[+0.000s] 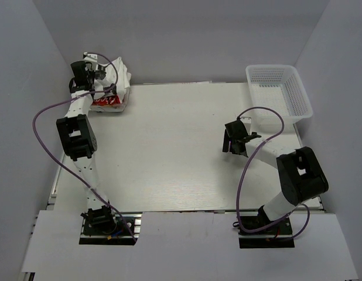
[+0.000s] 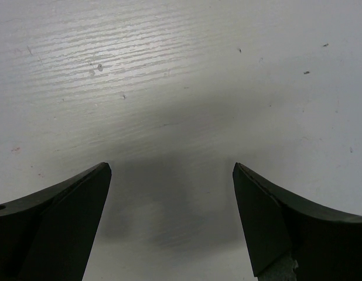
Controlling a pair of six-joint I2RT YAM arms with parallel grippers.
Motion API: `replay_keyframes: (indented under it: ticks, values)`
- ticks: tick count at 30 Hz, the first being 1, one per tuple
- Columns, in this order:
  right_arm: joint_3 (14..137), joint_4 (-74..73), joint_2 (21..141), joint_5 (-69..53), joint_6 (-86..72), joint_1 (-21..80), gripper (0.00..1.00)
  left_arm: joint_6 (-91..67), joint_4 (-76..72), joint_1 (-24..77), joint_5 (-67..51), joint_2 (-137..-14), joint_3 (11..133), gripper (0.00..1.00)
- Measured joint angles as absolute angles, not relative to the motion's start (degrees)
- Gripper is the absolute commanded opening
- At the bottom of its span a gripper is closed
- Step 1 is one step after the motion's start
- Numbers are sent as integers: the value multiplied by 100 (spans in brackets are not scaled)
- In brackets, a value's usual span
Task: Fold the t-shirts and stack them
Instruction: Put the neatly folded tshirt into the corner of the board with the left arm
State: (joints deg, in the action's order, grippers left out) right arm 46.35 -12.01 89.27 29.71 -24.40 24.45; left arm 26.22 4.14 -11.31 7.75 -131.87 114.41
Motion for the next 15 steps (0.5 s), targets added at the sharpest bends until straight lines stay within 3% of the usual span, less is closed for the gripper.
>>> replay_keyframes:
  ticks: [4, 7, 8, 9, 10, 15]
  values:
    - [4735, -1238, 9070, 2867, -2440, 2447, 90, 2458, 130, -1208, 703, -13336, 11627, 5]
    - [4759, -1258, 9089, 2801, -2443, 2449, 90, 2368, -27, -1234, 650, -13378, 11708, 29]
    - [4759, -1260, 9089, 2788, -2443, 2449, 90, 2318, -56, -1234, 639, -13375, 11712, 63]
    - [4759, -1269, 9089, 2781, -2443, 2449, 90, 2309, -89, -1236, 633, -13375, 11723, 91]
    - [4759, -1278, 9089, 2770, -2445, 2449, 90, 2263, -115, -1234, 635, -13375, 11734, 100]
    - [4759, -1278, 9089, 2731, -2449, 2449, 90, 2032, -180, -1236, 810, -13360, 11769, 100]
